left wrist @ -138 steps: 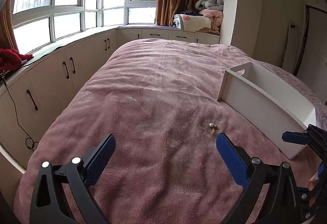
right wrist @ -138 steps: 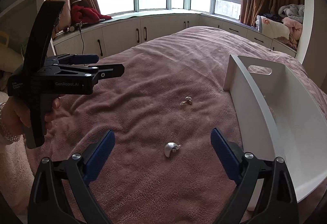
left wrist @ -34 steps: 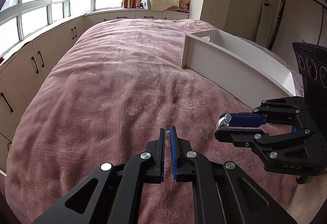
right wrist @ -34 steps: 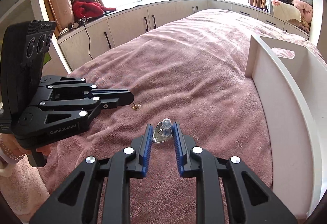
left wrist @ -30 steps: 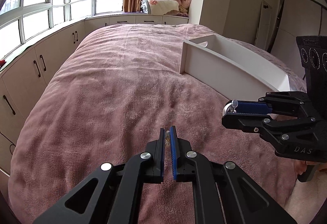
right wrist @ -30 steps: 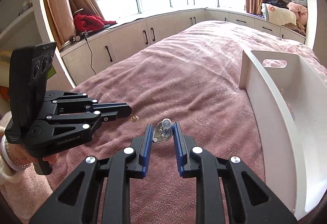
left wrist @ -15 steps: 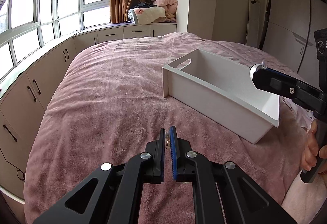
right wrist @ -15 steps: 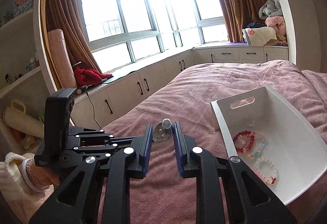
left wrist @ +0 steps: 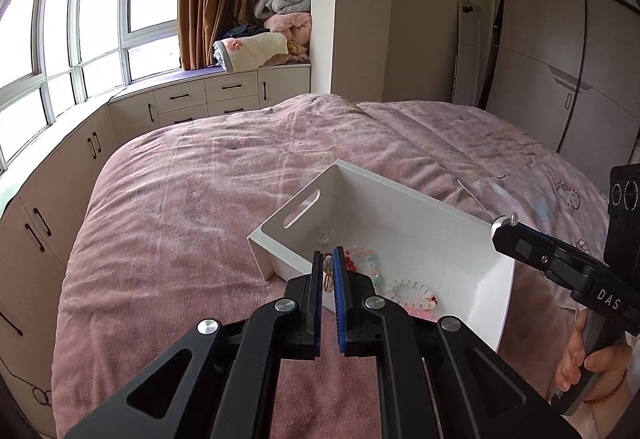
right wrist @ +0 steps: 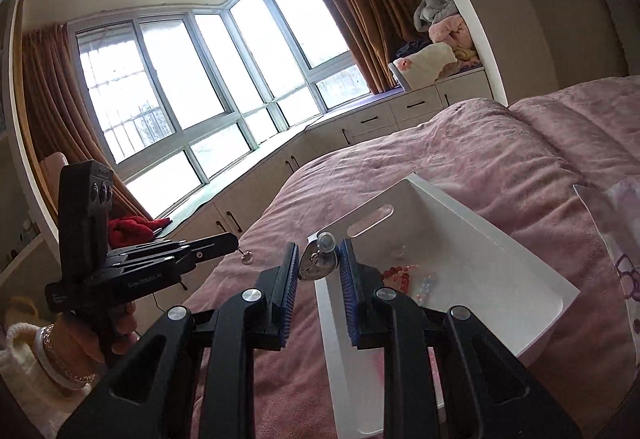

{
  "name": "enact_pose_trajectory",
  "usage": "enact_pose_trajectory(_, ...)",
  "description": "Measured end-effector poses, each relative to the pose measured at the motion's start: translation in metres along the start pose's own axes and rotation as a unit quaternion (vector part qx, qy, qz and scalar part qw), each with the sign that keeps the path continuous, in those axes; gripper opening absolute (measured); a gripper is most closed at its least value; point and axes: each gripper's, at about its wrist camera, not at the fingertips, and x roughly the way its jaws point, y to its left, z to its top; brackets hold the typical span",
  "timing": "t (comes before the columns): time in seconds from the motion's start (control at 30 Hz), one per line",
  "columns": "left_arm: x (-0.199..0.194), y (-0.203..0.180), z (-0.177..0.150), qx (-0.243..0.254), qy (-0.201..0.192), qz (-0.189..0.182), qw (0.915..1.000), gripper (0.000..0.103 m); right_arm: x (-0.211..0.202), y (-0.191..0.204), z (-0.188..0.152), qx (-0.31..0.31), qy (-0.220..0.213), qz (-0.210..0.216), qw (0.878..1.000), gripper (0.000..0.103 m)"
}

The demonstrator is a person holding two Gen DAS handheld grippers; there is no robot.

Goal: Organize jewelry

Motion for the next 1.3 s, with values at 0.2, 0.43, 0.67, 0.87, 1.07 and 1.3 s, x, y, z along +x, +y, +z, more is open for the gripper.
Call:
enact_pose_trajectory(0.2,0.026,-0.028,0.03,0.011,0.017,-0.018,0.9996,0.011,-0.009,-0.022,0.003,0.024,-0.009,-0.028,0.999,0.021)
enact_pose_trajectory(0.43,0.072,-0.05,0.038,0.017,0.064,-0.02,0.9976,0.011,-0.006,-0.031,0.004,0.017,0.0,-0.067,0.998,0.021)
enact_pose_trajectory(0.67,0.124,-0.046,0.025,-0.007,0.125,0.0,0.9922,0.011,0.009,-0.04,-0.001,0.003,0.03,-0.117,0.993,0.021)
enact_pose_trajectory(0.87,0.138,-0.053,0.024,0.017,0.128,0.013,0.9916,0.011,0.025,-0.046,-0.009,-0.018,0.057,-0.138,0.989,0.023)
enact_pose_trajectory(1.07,0.129,-0.051,0.024,0.016,0.095,0.041,0.9945,0.047,0.028,-0.036,-0.011,-0.04,0.048,-0.144,0.988,0.063)
enact_pose_trajectory(1.3,0.083,-0.029,0.032,-0.016,0.02,0.067,0.9974,0.082,0.028,-0.021,-0.014,-0.078,0.026,-0.141,0.987,0.078)
